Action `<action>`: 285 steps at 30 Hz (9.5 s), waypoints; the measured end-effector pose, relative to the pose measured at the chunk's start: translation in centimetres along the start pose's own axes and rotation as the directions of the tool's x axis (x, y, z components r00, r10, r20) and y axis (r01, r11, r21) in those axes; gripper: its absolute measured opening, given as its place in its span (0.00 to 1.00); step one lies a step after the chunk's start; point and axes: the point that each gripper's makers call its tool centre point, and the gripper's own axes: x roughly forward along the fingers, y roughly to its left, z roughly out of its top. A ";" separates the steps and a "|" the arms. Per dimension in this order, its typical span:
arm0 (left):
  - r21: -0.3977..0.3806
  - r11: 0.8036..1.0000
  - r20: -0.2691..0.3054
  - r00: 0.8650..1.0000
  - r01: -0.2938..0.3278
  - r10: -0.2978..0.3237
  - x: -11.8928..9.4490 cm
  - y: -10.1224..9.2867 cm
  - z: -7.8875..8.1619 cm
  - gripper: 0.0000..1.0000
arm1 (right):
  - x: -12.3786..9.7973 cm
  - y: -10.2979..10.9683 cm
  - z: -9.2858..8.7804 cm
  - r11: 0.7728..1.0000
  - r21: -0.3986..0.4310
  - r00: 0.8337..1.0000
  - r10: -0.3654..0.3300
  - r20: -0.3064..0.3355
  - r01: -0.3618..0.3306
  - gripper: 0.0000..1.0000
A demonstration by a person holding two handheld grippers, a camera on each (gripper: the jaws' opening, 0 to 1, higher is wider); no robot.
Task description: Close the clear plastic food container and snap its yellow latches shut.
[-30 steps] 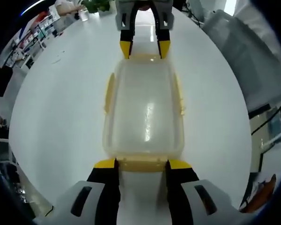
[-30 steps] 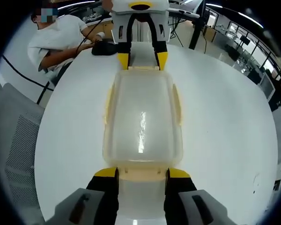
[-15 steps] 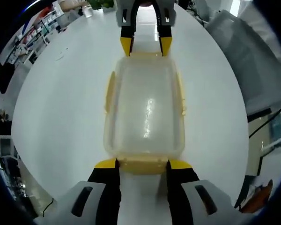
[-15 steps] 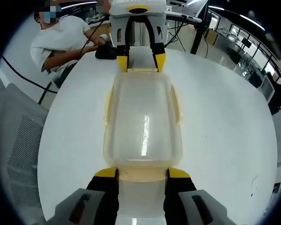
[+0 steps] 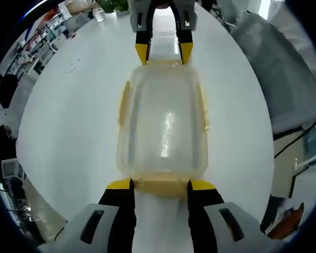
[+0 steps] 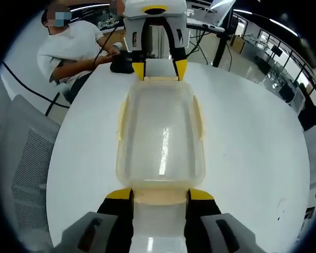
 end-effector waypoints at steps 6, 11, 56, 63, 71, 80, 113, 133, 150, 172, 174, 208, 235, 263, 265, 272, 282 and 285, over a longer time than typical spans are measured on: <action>-0.004 1.000 0.004 1.000 0.001 -0.001 -0.3 -0.1 0.7 0.36 | -0.7 0.0 -0.2 1.000 -0.009 1.000 -0.005 -0.004 0.005 0.35; 0.000 1.000 0.006 1.000 -0.001 0.001 -0.6 -0.1 1.3 0.36 | -1.5 0.2 -0.4 1.000 -0.011 1.000 -0.007 -0.008 0.007 0.35; 0.047 0.998 0.047 0.999 -0.028 0.026 -2.5 -0.7 8.8 0.37 | -7.9 1.6 -4.7 0.999 0.011 0.999 -0.045 -0.023 0.045 0.35; 0.056 0.998 0.057 0.998 -0.026 0.023 -2.0 -0.7 10.4 0.37 | -8.5 1.7 -6.2 0.999 0.019 0.998 -0.047 -0.032 0.047 0.35; 0.063 0.998 0.064 0.998 -0.025 0.021 -1.1 -1.0 12.6 0.37 | -9.3 1.9 -8.4 0.998 0.025 0.997 -0.055 -0.047 0.056 0.35; 0.074 0.997 0.065 0.998 -0.020 0.016 -1.0 -1.0 13.9 0.37 | -9.8 2.0 -9.5 0.998 0.034 0.997 -0.058 -0.048 0.059 0.35; 0.087 0.996 0.113 0.994 -0.018 0.008 1.6 -1.7 19.6 0.37 | -11.8 2.6 -15.5 0.996 0.072 0.996 -0.045 -0.080 0.051 0.35; 0.091 0.996 0.132 0.991 -0.009 -0.004 2.9 -1.9 22.2 0.37 | -12.5 2.8 -18.4 0.996 0.082 0.994 -0.038 -0.098 0.046 0.35; 0.093 0.996 0.138 0.990 -0.005 -0.008 3.9 -2.4 23.4 0.37 | -12.8 3.2 -19.8 0.995 0.090 0.993 -0.027 -0.111 0.038 0.35; 0.084 0.996 0.144 0.989 0.001 -0.013 5.2 -2.5 24.2 0.37 | -12.4 3.1 -21.4 0.994 0.106 0.994 -0.016 -0.108 0.028 0.36; 0.078 0.997 0.151 0.988 0.008 -0.020 5.3 -2.4 24.1 0.37 | -12.4 3.0 -21.3 0.994 0.103 0.994 -0.014 -0.106 0.025 0.36; 0.045 0.997 0.165 0.984 0.058 -0.065 5.5 -3.0 23.7 0.48 | -12.7 2.4 -21.1 0.992 0.125 0.996 0.006 -0.086 0.005 0.52; -0.274 0.961 0.219 0.975 0.038 0.024 3.5 -2.6 24.6 0.51 | -13.6 2.1 -19.3 0.873 0.479 0.994 -0.112 0.010 0.093 0.53; -0.764 0.633 0.241 0.965 0.124 0.103 4.4 -2.7 24.7 0.57 | -13.0 1.6 -20.5 0.626 0.755 0.973 -0.224 -0.062 0.192 0.49; -0.806 0.571 0.256 0.962 0.158 0.096 4.6 -2.8 24.8 0.56 | -13.0 1.5 -20.5 0.613 0.767 0.972 -0.230 -0.058 0.191 0.49; -0.854 0.486 0.271 0.956 0.186 0.111 5.2 -2.9 24.3 0.48 | -12.9 1.6 -20.2 0.583 0.793 0.971 -0.236 -0.044 0.177 0.49; -0.866 0.454 0.293 0.948 0.207 0.127 5.3 -2.8 25.1 0.41 | -12.4 1.8 -19.8 0.520 0.845 0.975 -0.224 -0.005 0.124 0.46; -0.863 0.464 0.280 0.953 0.198 0.113 5.7 -3.2 24.9 0.35 | -12.3 1.8 -19.8 0.501 0.860 0.976 -0.220 0.013 0.101 0.46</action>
